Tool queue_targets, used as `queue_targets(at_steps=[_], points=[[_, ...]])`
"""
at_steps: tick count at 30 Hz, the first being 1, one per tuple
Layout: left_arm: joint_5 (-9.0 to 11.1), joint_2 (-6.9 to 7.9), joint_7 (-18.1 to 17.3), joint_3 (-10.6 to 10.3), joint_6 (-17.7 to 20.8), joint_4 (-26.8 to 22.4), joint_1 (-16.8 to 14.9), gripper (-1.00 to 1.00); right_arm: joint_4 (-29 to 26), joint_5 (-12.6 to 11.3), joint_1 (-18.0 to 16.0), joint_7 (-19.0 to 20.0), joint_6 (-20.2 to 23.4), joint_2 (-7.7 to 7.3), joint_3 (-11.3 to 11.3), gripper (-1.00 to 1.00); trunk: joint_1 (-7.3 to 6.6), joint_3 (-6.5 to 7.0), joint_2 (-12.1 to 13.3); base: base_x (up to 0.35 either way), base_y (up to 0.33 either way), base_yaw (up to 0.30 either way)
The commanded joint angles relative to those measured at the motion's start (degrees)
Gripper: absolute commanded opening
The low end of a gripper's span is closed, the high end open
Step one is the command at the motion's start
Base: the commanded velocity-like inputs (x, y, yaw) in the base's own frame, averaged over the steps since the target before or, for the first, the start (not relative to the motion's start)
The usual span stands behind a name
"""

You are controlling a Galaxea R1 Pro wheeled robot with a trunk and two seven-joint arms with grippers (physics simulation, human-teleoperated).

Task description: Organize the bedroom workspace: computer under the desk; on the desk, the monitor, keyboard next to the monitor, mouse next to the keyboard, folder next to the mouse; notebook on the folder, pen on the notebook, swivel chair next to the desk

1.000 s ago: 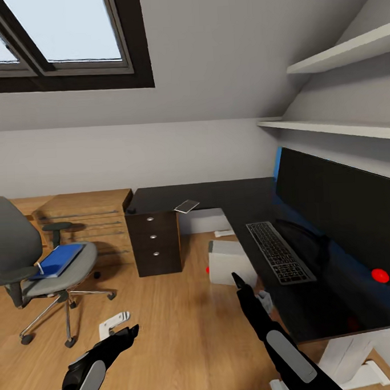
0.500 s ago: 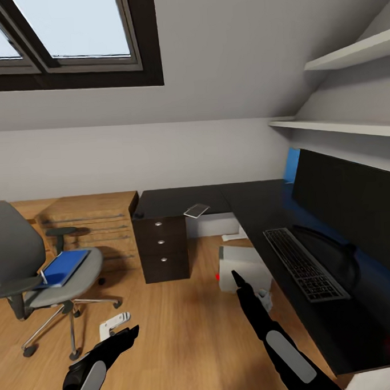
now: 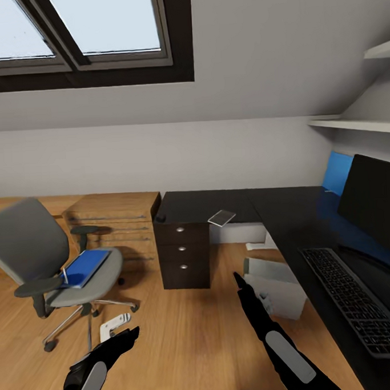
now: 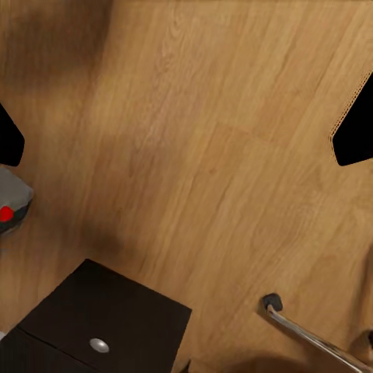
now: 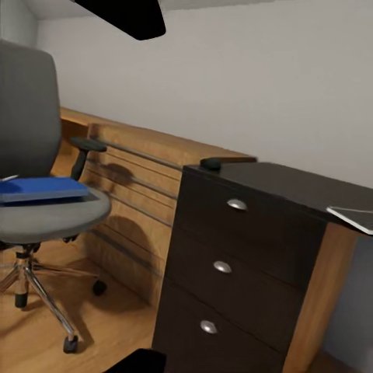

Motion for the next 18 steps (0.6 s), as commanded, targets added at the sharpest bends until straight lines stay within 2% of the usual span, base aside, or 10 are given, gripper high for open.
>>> queue_targets(at_steps=[1, 18], points=[[0.5, 0.05, 0.5, -0.2, 0.1, 0.3, -0.1, 1.00, 0.0, -0.6, -0.1, 0.2, -0.5, -0.08, 0.3, 1.00, 0.03, -0.06, 0.0, 0.325, 0.000, 0.276], [0.3, -0.01, 0.5, -0.3, 0.0, 0.8, -0.1, 1.00, 0.1, -0.5, -0.1, 0.2, -1.2, -0.08, 0.3, 1.00, 0.03, -0.04, 0.0, 0.325, 0.000, 0.277]])
